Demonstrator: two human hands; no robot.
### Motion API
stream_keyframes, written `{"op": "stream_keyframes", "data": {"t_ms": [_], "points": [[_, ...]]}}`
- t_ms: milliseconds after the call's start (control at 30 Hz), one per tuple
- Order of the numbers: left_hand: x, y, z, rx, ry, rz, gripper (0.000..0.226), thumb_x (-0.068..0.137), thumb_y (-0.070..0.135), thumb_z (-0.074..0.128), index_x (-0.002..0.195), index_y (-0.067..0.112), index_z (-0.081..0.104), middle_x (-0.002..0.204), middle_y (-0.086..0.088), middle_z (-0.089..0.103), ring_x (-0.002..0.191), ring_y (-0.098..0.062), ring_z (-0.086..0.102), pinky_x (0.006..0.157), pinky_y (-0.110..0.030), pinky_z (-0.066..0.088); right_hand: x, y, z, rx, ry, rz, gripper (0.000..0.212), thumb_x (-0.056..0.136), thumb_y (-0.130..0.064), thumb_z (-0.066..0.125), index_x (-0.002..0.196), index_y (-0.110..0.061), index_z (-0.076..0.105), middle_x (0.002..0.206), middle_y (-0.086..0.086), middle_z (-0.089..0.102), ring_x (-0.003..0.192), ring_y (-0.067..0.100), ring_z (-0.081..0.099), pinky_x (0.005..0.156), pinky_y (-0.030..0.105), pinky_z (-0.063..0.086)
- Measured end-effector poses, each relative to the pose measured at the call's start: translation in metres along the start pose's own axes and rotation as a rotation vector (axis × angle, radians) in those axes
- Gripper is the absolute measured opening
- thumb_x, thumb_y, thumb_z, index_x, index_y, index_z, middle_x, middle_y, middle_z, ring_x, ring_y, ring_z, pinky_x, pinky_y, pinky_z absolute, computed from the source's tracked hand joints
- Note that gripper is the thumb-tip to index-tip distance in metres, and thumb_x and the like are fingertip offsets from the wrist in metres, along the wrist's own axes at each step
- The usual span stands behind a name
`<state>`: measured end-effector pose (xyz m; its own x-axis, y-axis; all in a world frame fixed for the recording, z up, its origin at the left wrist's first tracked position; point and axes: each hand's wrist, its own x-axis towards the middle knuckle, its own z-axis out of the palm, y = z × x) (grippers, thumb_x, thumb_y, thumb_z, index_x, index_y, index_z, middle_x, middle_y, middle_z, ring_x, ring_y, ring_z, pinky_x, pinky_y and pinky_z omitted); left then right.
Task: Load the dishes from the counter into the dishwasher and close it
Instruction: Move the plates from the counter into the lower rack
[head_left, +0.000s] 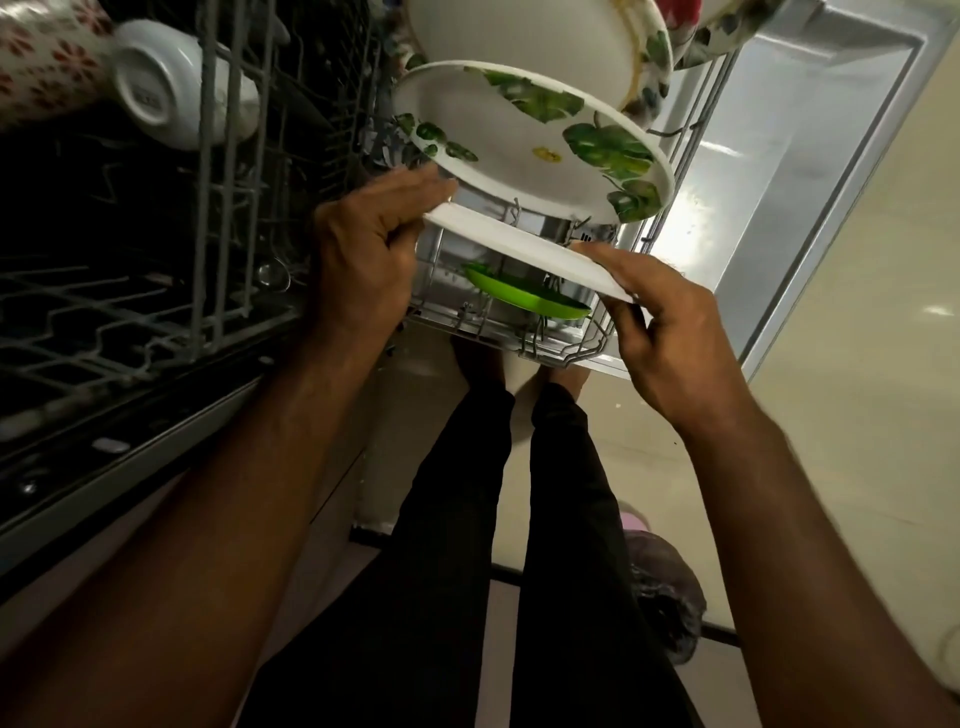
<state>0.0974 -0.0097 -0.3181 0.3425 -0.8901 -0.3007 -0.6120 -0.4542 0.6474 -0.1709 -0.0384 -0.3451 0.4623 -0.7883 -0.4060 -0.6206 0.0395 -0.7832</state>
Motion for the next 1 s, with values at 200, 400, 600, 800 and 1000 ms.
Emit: {"op": "stream_keyframes", "data": {"t_ms": [200, 400, 600, 800, 1000], "points": [[0.003, -0.009, -0.002, -0.003, -0.033, -0.123, 0.043, 0.094, -0.013, 0.058, 0.129, 0.007, 0.071, 0.143, -0.014, 0.062, 0.138, -0.017, 0.054, 0.115, -0.017, 0.041, 0.007, -0.005, 0.017, -0.020, 0.003, 0.009, 0.070, 0.089, 0.017, 0.057, 0.147, -0.023, 0.060, 0.146, 0.000, 0.062, 0.136, 0.022, 0.055, 0.115, 0.048, 0.045], [-0.003, -0.016, 0.003, 0.053, -0.043, -0.205, 0.057, 0.089, -0.020, 0.045, 0.134, 0.007, 0.068, 0.151, -0.020, 0.054, 0.146, -0.024, 0.046, 0.120, -0.014, 0.030, 0.017, -0.006, 0.028, -0.117, -0.157, 0.073, 0.091, 0.076, 0.025, 0.055, 0.152, -0.024, 0.053, 0.153, 0.003, 0.055, 0.141, 0.026, 0.047, 0.121, 0.041, 0.036], [-0.004, -0.036, 0.004, 0.182, -0.108, -0.302, 0.065, 0.092, -0.021, 0.041, 0.147, 0.010, 0.058, 0.163, -0.019, 0.038, 0.155, -0.026, 0.031, 0.115, -0.003, 0.014, 0.027, -0.007, 0.043, -0.234, -0.281, 0.054, 0.092, 0.081, 0.021, 0.055, 0.161, -0.021, 0.039, 0.163, 0.007, 0.042, 0.149, 0.028, 0.035, 0.125, 0.043, 0.028], [-0.012, -0.043, 0.013, 0.337, -0.304, -0.345, 0.105, 0.084, -0.024, 0.055, 0.168, 0.020, 0.010, 0.173, -0.018, -0.004, 0.161, -0.033, -0.003, 0.128, -0.040, 0.013, 0.033, -0.009, 0.054, -0.320, -0.319, 0.050, 0.087, 0.082, 0.009, 0.066, 0.160, -0.020, 0.039, 0.160, 0.008, 0.045, 0.146, 0.030, 0.040, 0.124, 0.048, 0.029], [-0.014, -0.047, 0.016, 0.288, -0.281, -0.412, 0.113, 0.083, -0.013, 0.069, 0.167, 0.019, -0.001, 0.172, -0.020, -0.015, 0.160, -0.037, 0.001, 0.126, -0.040, 0.019, 0.039, 0.003, 0.055, -0.305, -0.309, 0.172, 0.087, 0.081, 0.012, 0.064, 0.158, -0.021, 0.041, 0.158, 0.011, 0.045, 0.143, 0.035, 0.041, 0.121, 0.051, 0.034]]}}
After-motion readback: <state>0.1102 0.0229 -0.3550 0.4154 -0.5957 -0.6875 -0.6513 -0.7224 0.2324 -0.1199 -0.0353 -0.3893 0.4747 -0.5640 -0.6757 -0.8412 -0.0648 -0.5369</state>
